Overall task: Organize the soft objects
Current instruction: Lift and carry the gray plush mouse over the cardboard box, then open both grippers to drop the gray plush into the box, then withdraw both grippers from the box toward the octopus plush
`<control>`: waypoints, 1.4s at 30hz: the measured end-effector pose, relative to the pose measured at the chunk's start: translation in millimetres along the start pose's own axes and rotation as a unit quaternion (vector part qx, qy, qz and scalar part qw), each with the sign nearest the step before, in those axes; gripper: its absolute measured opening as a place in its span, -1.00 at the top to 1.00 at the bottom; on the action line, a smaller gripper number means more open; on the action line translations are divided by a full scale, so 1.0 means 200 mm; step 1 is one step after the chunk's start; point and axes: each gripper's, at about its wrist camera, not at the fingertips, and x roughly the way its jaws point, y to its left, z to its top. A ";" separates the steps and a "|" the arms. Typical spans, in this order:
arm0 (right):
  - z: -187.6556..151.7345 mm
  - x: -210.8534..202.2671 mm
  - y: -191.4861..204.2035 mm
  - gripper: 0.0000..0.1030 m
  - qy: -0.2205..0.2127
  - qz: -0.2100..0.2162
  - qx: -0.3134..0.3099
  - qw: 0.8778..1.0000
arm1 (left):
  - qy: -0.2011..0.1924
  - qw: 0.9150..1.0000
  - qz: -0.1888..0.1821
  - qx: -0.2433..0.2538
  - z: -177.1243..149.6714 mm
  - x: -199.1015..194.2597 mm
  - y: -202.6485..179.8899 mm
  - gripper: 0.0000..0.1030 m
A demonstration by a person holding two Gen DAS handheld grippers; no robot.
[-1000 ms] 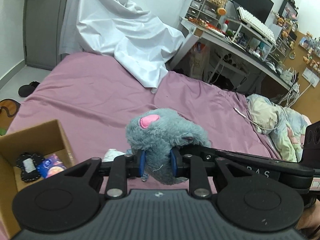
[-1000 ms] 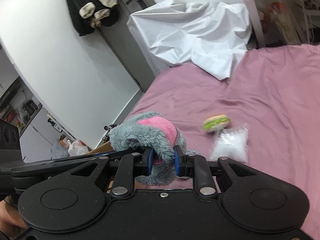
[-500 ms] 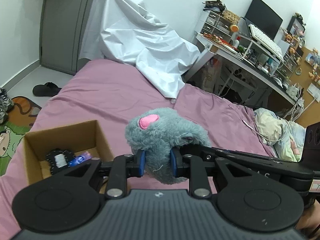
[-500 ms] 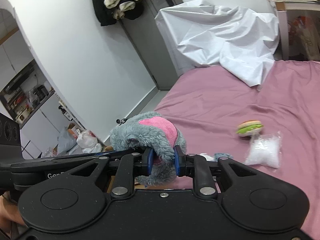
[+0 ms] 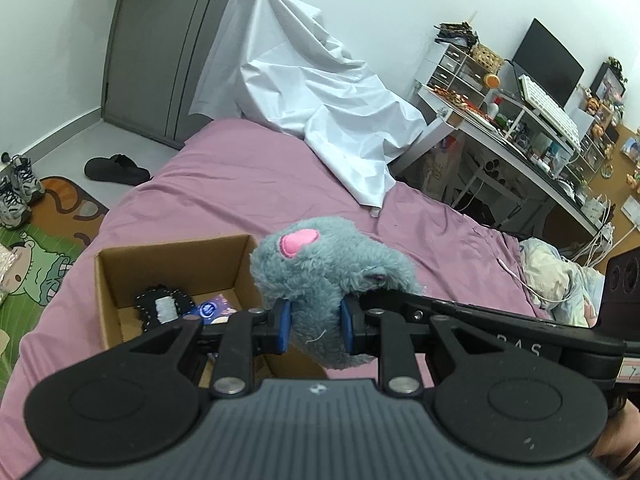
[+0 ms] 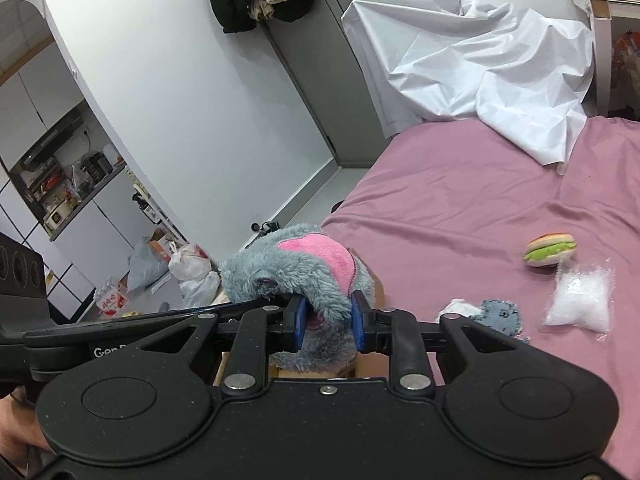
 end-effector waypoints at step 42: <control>-0.09 -0.17 -0.22 -0.37 0.000 -0.033 0.045 0.998 | 0.023 0.997 0.076 -0.008 -0.07 0.02 0.10 -0.43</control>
